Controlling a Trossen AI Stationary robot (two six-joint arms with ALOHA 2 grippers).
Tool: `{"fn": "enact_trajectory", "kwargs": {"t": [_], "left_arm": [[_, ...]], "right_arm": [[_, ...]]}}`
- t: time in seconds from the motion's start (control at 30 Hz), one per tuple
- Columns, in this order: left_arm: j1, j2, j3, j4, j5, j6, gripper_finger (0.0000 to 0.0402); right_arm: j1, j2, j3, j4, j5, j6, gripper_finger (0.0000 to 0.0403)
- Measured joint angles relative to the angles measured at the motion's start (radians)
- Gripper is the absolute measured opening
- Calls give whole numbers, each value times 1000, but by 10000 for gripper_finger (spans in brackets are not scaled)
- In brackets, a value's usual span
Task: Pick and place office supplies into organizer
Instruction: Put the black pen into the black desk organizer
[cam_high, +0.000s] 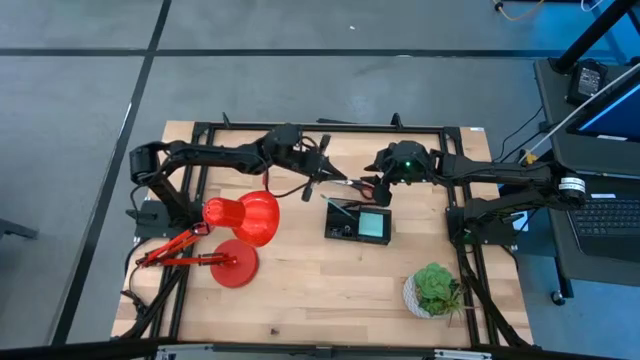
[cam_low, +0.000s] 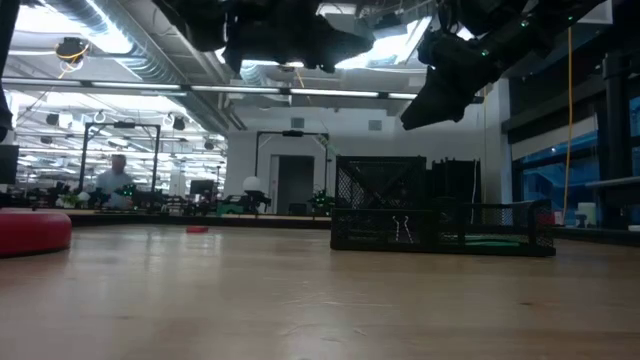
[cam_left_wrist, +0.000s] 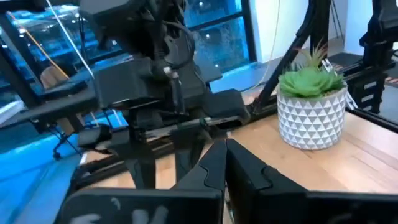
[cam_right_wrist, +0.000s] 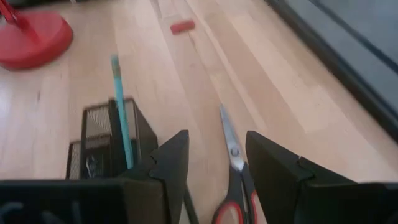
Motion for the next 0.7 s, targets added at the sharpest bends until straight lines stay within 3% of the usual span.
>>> {"fn": "enact_trajectory", "kwargs": {"t": [0.4, 0.57, 0.7], "left_arm": [[-5, 0, -27, -104, -59, 47, 9], [21, 0, -27, -156, -60, 58, 22], [41, 0, -27, -198, -59, 60, 31]], "right_arm": [[0, 0, 0, -258, 0, 7, 162], [0, 0, 34, -441, -1, 86, 162], [3, 0, 45, -475, 0, 130, 162]]}}
